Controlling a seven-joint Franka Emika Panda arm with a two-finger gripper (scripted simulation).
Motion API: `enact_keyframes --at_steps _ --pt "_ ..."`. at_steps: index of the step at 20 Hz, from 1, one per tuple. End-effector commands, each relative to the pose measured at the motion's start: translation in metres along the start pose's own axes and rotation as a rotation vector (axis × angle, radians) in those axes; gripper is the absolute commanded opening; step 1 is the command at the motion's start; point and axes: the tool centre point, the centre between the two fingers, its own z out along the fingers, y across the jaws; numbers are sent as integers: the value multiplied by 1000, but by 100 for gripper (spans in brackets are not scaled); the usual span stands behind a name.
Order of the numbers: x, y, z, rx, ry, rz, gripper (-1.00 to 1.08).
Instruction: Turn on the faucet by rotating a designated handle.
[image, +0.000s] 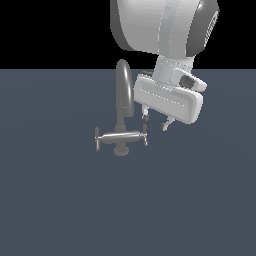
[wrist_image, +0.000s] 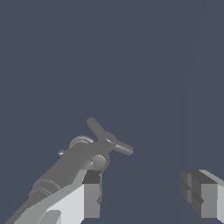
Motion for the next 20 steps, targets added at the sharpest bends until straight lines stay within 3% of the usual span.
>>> enact_keyframes --at_steps 1,2,3,4,5,6,8,9,10,11,12,13,14,15,16,17,18,19,20 --pt "41 9 3 30 49 -17 89" --pt "33 9 16 -32 -12 -29 55" --pt "28 -7 36 28 -12 -48 69" --pt "-13 -13 25 7 -74 -124 72" --pt "-34 -42 54 -11 -129 -192 72" --pt "-54 -15 60 -61 -170 -268 -51" --pt "-82 -33 76 -81 -219 -351 -60" --pt "-81 -43 55 -102 -178 -433 -46" --pt "-89 -49 62 -38 -220 -367 -44" --pt "-88 -48 62 -37 -221 -367 -44" --pt "-94 -33 78 -39 -274 -342 -89" --pt "-66 30 99 -76 -321 -269 -72" --pt "-69 26 103 -29 -350 -221 -84" --pt "-72 6 83 18 -329 -269 48" --pt "-100 10 116 -16 -413 -225 -46" --pt "-100 11 117 -17 -415 -224 -46" --pt "-65 34 111 44 -366 -161 23" --pt "-65 34 111 44 -366 -161 23" --pt "-77 22 117 43 -388 -161 -21"
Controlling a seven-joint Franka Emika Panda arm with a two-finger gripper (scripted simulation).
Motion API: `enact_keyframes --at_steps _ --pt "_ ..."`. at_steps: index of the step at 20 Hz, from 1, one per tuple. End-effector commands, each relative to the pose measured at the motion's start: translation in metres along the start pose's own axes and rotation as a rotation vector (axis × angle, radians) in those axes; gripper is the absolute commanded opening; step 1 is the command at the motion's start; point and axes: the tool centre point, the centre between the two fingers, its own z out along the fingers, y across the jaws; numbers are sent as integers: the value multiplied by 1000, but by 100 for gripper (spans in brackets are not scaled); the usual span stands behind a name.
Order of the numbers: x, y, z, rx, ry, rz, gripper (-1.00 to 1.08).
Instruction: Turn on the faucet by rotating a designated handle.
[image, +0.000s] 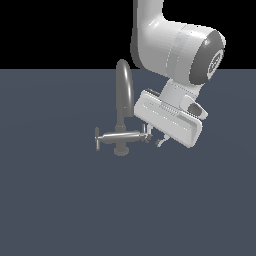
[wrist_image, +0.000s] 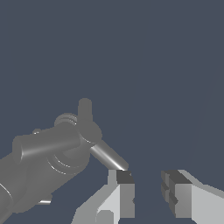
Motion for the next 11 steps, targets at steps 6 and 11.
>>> enact_keyframes --at_steps 6,11 --pt "19 -50 53 81 77 104 84" --pt "52 -9 40 154 156 301 23"
